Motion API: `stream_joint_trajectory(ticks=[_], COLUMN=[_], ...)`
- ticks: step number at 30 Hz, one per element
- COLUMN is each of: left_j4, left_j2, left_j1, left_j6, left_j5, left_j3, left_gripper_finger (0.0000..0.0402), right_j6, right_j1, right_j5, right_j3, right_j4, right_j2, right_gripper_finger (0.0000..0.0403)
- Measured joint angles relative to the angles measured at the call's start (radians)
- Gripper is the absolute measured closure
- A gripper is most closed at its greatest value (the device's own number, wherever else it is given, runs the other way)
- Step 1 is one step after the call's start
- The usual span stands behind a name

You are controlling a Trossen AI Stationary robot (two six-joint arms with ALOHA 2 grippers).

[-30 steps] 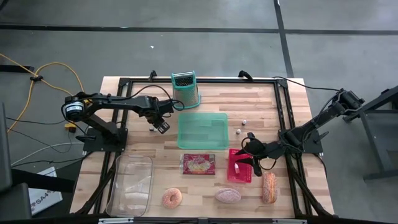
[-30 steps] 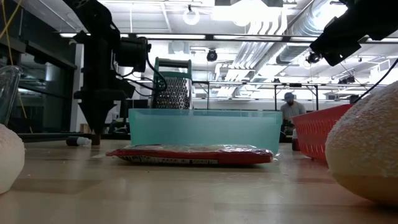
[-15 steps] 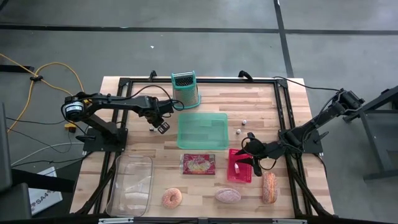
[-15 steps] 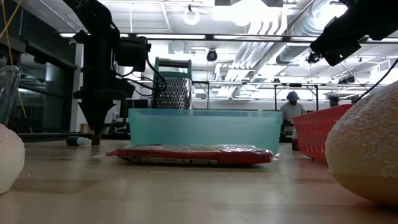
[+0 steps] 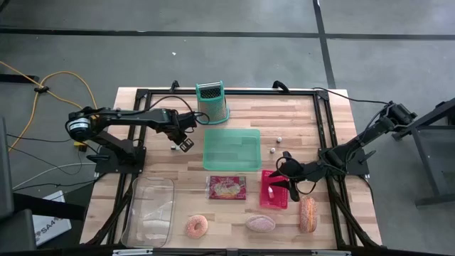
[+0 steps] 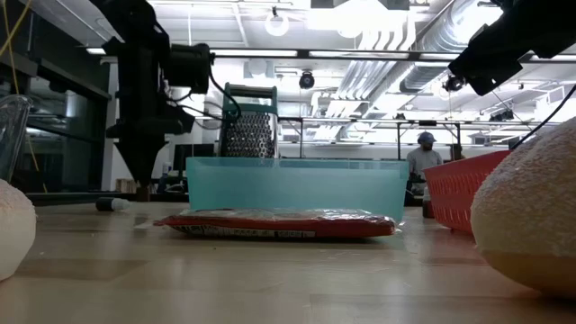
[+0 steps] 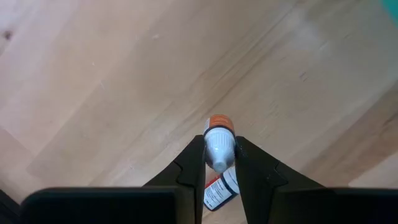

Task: Pick & Place Food Item
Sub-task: Put the yellow food coloring bottle into the red bin

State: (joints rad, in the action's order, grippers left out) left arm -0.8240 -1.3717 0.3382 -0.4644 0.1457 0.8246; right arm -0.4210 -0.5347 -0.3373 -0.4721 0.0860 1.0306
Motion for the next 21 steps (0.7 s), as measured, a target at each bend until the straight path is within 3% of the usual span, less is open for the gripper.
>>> stream_joint_trajectory(ticks=[10, 21], left_j4=[0.017, 0.162], left_j2=[0.156, 0.298], left_j1=[-0.009, -0.043], left_j6=[0.005, 0.105], left_j5=[-0.028, -0.172], left_j3=[0.000, 0.000], left_gripper_finger=[0.0340, 0.0340], right_j6=[0.000, 0.000], right_j1=[0.000, 0.000], right_j5=[0.000, 0.000], right_j3=[0.000, 0.000], right_j4=[0.000, 0.000], right_j2=[0.000, 0.000], right_gripper_finger=[0.0275, 0.0275])
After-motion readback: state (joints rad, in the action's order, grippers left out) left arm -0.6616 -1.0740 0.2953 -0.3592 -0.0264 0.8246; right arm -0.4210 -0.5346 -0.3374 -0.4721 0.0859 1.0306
